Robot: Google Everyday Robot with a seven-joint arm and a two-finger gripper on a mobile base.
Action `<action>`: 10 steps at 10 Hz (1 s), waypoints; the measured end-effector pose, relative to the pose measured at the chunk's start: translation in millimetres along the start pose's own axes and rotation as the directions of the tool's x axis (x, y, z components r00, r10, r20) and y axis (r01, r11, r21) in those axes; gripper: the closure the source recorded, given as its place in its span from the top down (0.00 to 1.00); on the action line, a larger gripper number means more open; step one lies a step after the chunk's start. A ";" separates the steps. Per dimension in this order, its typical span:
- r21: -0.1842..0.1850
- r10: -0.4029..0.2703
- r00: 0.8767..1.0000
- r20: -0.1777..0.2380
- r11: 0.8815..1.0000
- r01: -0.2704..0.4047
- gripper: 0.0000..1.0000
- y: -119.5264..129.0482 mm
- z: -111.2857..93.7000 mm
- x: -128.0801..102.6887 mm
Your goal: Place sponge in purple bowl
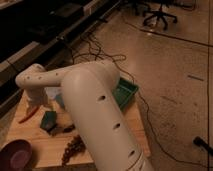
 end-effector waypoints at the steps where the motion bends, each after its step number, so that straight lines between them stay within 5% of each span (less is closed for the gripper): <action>1: 0.007 0.014 1.000 0.002 1.000 -0.014 0.80 -0.8 1.3 -1.3; 10: 0.033 0.050 0.999 0.017 0.998 -0.051 0.80 2.1 29.1 -11.6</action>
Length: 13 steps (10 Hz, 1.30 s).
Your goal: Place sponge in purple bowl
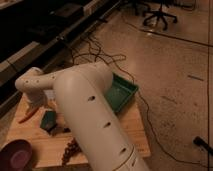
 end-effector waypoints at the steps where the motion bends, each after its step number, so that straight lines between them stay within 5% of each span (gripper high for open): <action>1: -0.005 0.006 1.000 0.001 1.000 -0.006 0.80 -2.2 5.5 -1.9; 6: -0.035 0.006 1.000 -0.022 0.999 -0.007 0.80 -10.0 22.3 -4.0; 13: -0.016 0.010 0.999 -0.043 1.000 -0.011 0.80 -16.2 38.0 -3.3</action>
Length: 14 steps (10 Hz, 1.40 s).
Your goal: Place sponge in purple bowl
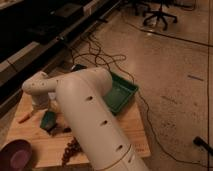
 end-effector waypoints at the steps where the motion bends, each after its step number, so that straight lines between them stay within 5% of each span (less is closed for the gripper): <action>1: 0.007 -0.003 1.000 -0.002 1.000 0.003 0.80 1.2 3.4 0.0; 8: 0.039 -0.003 1.000 -0.013 0.999 0.003 0.80 -5.4 14.8 -4.4; 14: 0.029 -0.019 1.000 -0.019 0.999 0.019 0.80 -3.9 24.6 -2.9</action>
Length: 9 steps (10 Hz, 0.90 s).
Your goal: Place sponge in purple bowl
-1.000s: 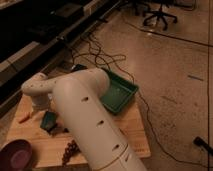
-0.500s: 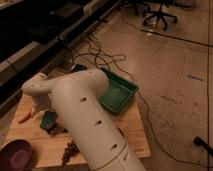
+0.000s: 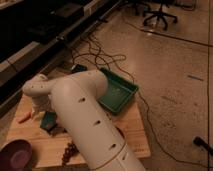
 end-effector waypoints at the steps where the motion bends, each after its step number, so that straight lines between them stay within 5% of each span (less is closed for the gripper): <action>1: -0.005 -0.004 1.000 0.002 1.000 0.004 0.80 -0.5 0.1 -0.1; 9: -0.004 -0.003 1.000 0.003 1.000 0.003 0.80 -1.0 -1.4 -0.1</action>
